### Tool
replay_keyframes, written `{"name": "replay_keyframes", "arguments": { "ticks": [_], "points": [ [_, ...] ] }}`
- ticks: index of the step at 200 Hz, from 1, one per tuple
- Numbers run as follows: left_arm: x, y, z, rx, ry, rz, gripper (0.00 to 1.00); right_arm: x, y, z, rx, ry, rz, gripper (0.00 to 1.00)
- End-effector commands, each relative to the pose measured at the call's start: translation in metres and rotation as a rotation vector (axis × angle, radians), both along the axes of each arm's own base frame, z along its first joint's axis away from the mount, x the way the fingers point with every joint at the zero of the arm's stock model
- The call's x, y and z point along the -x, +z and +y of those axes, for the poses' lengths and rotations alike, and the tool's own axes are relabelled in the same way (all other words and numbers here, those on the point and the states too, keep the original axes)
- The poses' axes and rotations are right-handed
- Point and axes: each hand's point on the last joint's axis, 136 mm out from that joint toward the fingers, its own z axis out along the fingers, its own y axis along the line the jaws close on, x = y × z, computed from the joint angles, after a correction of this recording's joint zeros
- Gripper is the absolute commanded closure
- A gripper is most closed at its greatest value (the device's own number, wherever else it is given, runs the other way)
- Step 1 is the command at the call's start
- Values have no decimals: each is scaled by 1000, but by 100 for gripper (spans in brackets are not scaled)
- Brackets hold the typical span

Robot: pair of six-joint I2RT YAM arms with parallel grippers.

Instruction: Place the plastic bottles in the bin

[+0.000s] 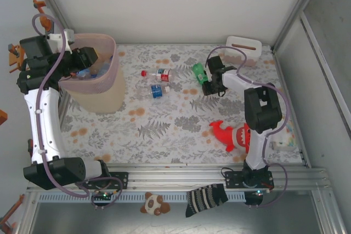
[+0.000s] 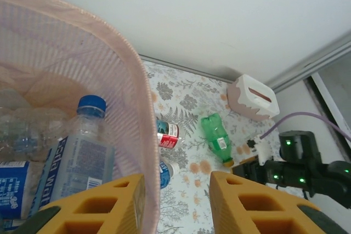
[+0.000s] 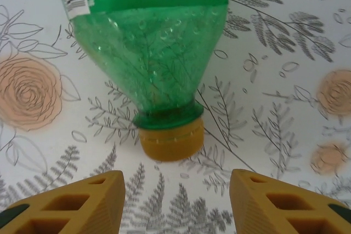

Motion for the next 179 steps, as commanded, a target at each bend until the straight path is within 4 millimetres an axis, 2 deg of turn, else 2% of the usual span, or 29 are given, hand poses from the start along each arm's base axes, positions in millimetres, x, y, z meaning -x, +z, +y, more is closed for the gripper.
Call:
{"name": "replay_keyframes", "arguments": {
  "ticks": [1, 45, 81, 130, 179],
  "points": [
    [6, 11, -10, 28, -30, -41, 64, -18, 2, 8, -22, 35, -36, 49],
    [8, 10, -16, 34, -43, -39, 63, -31, -3, 12, -28, 32, -17, 51],
    [9, 10, -18, 35, -51, -41, 63, -32, -11, 15, -35, 26, 15, 57],
    [11, 13, -19, 34, -51, -49, 63, -29, -23, 16, -51, -11, 50, 59],
    [12, 13, -20, 38, -54, -48, 63, -28, -22, 16, -65, -24, 27, 66]
  ]
}}
